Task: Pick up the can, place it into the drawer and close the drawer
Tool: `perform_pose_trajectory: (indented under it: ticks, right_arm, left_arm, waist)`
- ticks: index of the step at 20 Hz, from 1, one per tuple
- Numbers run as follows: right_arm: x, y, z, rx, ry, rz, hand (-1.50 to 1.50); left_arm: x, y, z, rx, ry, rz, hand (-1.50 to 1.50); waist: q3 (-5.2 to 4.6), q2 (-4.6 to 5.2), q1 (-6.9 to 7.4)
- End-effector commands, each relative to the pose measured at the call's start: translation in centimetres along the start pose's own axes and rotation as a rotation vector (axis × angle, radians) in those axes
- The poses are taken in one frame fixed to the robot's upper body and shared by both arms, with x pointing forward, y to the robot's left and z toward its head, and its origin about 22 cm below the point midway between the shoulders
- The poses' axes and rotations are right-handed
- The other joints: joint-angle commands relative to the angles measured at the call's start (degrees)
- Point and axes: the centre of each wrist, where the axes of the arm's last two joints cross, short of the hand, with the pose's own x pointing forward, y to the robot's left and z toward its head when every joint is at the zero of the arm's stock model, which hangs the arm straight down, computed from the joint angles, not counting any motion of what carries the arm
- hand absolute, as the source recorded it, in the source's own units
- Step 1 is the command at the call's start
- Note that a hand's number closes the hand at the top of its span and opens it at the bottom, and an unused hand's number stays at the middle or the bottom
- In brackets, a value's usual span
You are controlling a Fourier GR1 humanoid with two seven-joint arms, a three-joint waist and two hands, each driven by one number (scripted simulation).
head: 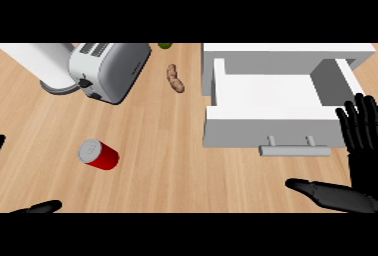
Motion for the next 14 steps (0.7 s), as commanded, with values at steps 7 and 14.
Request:
perform_pose_trajectory:
  ticks: [7,14]
  right_arm:
    - [0.7,-2.5,3.4,0.001,0.008,-0.005,-1.5]
    - [1.3,-3.9,0.6,-0.006,-0.015,0.017,-1.5]
  left_arm:
    - [-3.4,-1.7,-1.1,-0.02,0.102,0.0,-1.5]
    - [-6.1,-3.1,0.5,0.009,0.133,-0.031,-1.5]
  waist:
    - [0.01,-0.01,-0.52]
    - [0.0,0.0,-0.07]
